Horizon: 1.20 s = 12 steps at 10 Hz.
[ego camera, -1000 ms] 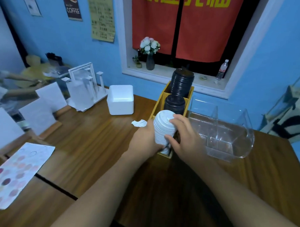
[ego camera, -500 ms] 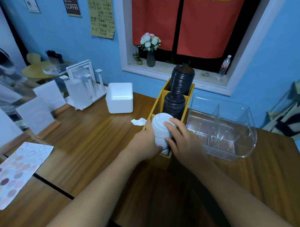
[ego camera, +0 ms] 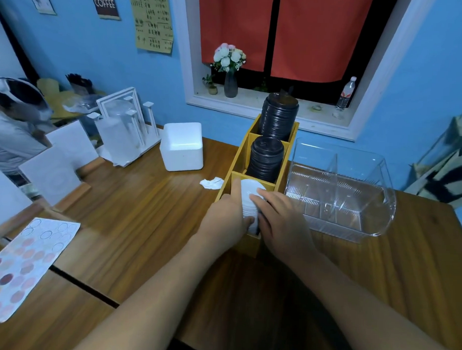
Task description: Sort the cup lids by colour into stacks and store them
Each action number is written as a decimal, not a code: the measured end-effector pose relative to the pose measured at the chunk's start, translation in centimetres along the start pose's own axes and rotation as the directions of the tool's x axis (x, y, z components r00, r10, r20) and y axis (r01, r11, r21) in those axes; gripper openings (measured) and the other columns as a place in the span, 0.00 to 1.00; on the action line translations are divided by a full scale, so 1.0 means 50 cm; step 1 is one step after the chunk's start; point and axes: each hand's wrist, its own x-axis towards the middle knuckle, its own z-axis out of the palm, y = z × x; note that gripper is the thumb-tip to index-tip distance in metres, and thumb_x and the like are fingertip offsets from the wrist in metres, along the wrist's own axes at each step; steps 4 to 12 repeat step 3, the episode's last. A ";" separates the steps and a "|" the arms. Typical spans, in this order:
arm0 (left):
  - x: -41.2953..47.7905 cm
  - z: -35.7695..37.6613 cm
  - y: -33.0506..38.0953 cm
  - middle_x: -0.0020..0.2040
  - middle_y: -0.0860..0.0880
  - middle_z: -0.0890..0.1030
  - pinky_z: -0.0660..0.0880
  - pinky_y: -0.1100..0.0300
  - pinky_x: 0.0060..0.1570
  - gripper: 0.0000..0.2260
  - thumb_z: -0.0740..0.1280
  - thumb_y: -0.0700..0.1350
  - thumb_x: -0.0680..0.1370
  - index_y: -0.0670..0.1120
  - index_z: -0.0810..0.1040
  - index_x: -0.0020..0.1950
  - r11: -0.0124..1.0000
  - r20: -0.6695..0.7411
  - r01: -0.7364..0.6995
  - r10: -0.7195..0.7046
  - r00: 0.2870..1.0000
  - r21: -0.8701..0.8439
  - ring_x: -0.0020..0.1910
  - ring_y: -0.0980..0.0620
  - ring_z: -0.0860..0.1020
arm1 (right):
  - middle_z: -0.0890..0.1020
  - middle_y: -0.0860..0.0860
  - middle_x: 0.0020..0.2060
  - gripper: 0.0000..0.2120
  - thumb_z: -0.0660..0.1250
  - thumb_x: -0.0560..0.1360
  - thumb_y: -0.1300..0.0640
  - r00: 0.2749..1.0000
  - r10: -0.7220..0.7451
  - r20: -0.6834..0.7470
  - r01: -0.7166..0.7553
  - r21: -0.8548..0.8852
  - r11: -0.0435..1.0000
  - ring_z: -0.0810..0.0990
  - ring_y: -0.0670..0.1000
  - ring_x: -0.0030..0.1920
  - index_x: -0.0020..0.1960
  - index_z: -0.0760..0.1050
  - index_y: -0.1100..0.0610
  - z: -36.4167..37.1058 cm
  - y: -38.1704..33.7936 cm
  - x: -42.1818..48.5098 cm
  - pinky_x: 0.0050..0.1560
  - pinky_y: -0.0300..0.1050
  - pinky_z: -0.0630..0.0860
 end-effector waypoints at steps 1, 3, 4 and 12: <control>0.006 0.008 -0.002 0.57 0.47 0.80 0.80 0.60 0.41 0.41 0.72 0.54 0.77 0.51 0.47 0.79 1.000 -0.014 -0.007 0.007 1.000 0.022 0.47 0.50 0.81 | 0.77 0.52 0.69 0.19 0.61 0.82 0.54 1.000 -0.015 -0.008 0.014 -0.062 0.998 0.72 0.56 0.70 0.72 0.74 0.54 -0.002 0.002 -0.005 0.68 0.58 0.70; -0.014 -0.034 0.023 0.62 0.45 0.80 0.75 0.59 0.46 0.46 0.72 0.53 0.77 0.48 0.41 0.82 0.999 -0.044 0.045 -0.044 0.998 0.021 0.52 0.47 0.81 | 0.61 0.45 0.80 0.25 0.56 0.85 0.49 0.994 0.048 0.097 -0.052 0.042 0.998 0.56 0.48 0.80 0.81 0.58 0.48 -0.040 -0.004 -0.017 0.78 0.55 0.58; -0.014 -0.034 0.023 0.62 0.45 0.80 0.75 0.59 0.46 0.46 0.72 0.53 0.77 0.48 0.41 0.82 0.999 -0.044 0.045 -0.044 0.998 0.021 0.52 0.47 0.81 | 0.61 0.45 0.80 0.25 0.56 0.85 0.49 0.994 0.048 0.097 -0.052 0.042 0.998 0.56 0.48 0.80 0.81 0.58 0.48 -0.040 -0.004 -0.017 0.78 0.55 0.58; -0.014 -0.034 0.023 0.62 0.45 0.80 0.75 0.59 0.46 0.46 0.72 0.53 0.77 0.48 0.41 0.82 0.999 -0.044 0.045 -0.044 0.998 0.021 0.52 0.47 0.81 | 0.61 0.45 0.80 0.25 0.56 0.85 0.49 0.994 0.048 0.097 -0.052 0.042 0.998 0.56 0.48 0.80 0.81 0.58 0.48 -0.040 -0.004 -0.017 0.78 0.55 0.58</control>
